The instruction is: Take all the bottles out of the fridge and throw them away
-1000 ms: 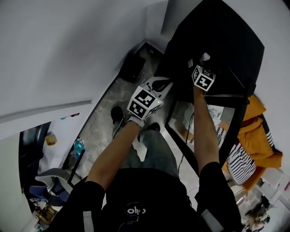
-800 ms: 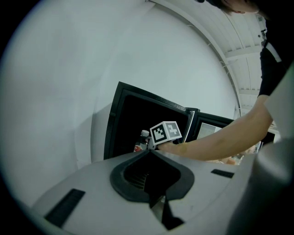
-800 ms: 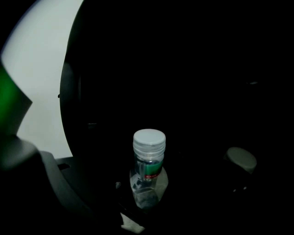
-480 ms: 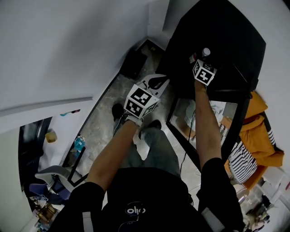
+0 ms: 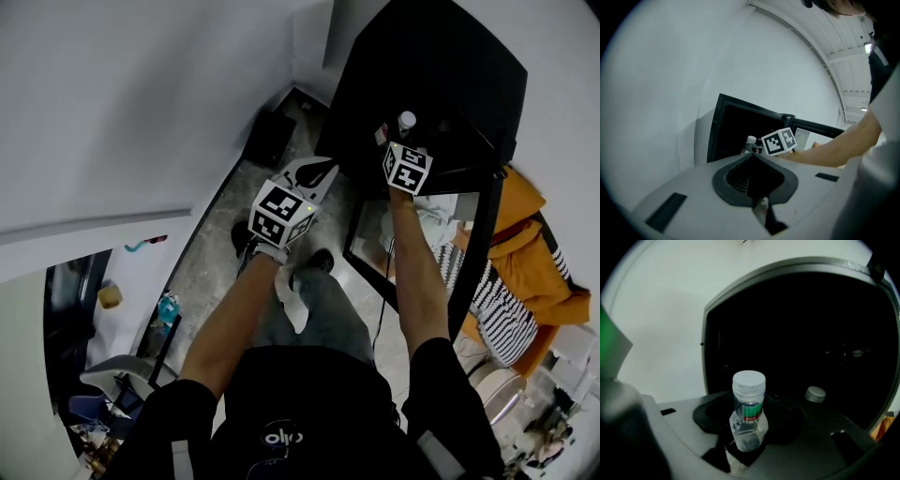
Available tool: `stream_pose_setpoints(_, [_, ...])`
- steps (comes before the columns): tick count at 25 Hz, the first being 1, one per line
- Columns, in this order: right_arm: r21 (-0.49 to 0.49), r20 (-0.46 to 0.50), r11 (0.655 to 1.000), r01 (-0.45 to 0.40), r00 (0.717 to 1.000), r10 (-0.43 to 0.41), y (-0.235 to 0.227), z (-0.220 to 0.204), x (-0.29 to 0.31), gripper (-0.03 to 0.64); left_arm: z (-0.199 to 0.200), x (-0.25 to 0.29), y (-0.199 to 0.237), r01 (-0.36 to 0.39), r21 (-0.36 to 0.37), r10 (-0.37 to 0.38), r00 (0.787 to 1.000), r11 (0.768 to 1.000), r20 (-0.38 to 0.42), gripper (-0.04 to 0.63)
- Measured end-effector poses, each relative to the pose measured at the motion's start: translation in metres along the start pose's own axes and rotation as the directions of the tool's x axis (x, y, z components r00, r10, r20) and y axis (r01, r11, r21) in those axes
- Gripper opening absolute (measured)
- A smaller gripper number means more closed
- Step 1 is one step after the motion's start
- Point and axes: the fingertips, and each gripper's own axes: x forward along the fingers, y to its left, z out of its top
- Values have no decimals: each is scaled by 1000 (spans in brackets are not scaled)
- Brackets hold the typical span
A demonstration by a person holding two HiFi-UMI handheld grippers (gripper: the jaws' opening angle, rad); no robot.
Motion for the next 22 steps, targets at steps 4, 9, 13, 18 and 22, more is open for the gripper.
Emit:
stream_pose_setpoints(4, [6,-3,1000,-24,1000,24,17,5,-43,199,12,-11,-10,30,13,-30,1000,999,-3,2])
stream_pose_setpoints(9, [43,-9,999,-27,1000,28,32,16,-103,200,36,-25,-18,79,36,-79,997,996,-4,2])
stream_pose_setpoints(13, [68,-1,998,0,1000,0,34,33,-148,199,55,-29,-27,126,35,-126,992,991,-4,2])
stream_pose_setpoints(18, [76,33,996,43,998,-46,39,61,-203,200,72,-34,-44,194,37,-194,981,980,-4,2])
stream_pose_setpoints(22, [71,61,994,82,994,-86,40,79,-240,199,87,-30,-58,246,47,-247,969,968,4,2])
